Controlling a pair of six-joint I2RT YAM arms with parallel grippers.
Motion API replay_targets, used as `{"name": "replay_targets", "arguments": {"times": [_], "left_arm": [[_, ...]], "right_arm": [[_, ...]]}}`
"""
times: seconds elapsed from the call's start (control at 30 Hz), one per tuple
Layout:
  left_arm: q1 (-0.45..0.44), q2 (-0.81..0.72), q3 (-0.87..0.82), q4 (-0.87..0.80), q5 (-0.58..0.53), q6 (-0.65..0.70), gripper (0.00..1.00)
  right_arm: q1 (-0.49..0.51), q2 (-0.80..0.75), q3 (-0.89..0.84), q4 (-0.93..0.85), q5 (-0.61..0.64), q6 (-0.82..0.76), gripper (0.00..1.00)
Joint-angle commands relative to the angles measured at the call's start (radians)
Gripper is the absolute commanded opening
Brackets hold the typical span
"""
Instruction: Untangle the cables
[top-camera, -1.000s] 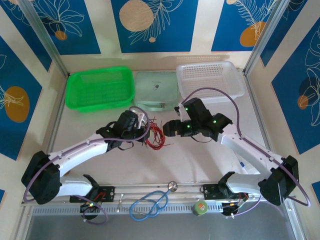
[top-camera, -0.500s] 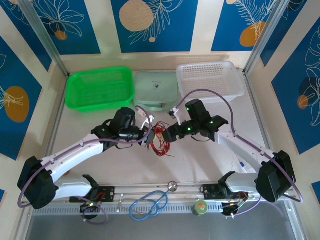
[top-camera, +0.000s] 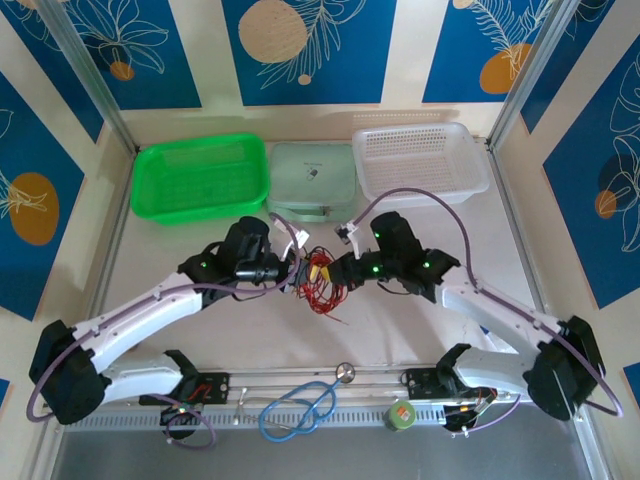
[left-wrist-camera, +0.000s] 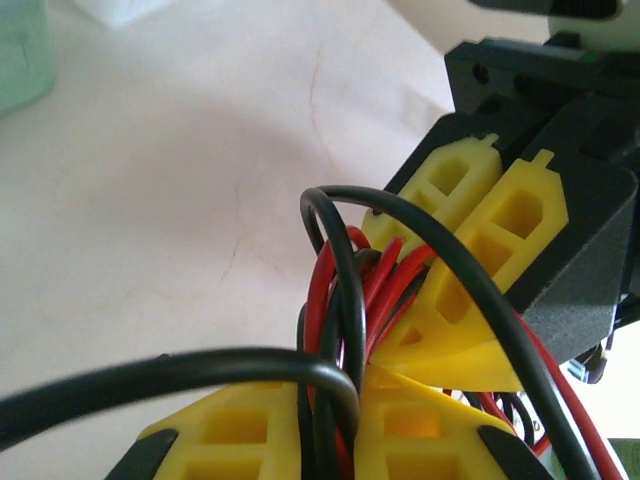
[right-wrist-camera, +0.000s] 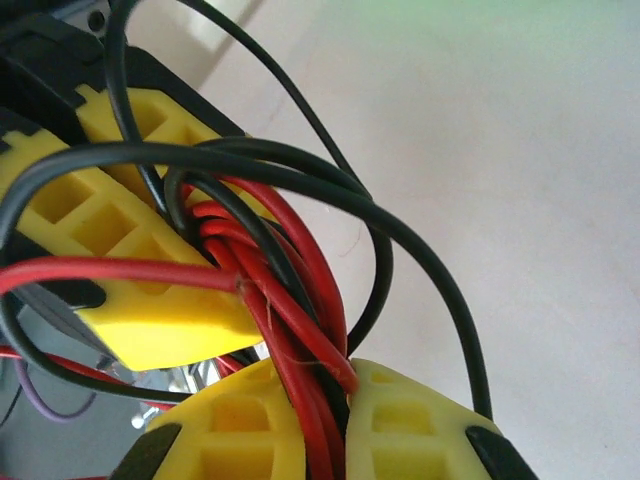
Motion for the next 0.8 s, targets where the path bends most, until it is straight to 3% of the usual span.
{"name": "replay_targets", "arguments": {"times": [0.0, 0.17, 0.37, 0.47, 0.6, 0.77], "left_arm": [[0.042, -0.059, -0.022, -0.08, -0.332, -0.067, 0.02], [0.052, -0.11, -0.073, -0.08, -0.486, -0.157, 0.08], [0.074, -0.111, -0.09, -0.139, -0.616, -0.283, 0.57], [0.083, -0.111, -0.085, -0.166, -0.64, -0.305, 0.71], [0.088, -0.122, -0.068, -0.122, -0.539, -0.239, 0.77], [0.088, -0.069, 0.018, -0.058, -0.145, -0.062, 0.79]], "right_arm": [[-0.016, -0.1, -0.046, -0.069, 0.1, 0.137, 0.0], [-0.018, -0.122, -0.073, -0.134, 0.19, 0.264, 0.0], [-0.011, -0.098, -0.083, -0.201, 0.301, 0.449, 0.0], [0.001, -0.085, -0.086, -0.193, 0.315, 0.433, 0.0], [0.026, -0.082, -0.068, -0.172, 0.279, 0.25, 0.0], [0.024, -0.087, -0.006, -0.217, 0.187, -0.022, 0.0]]}}
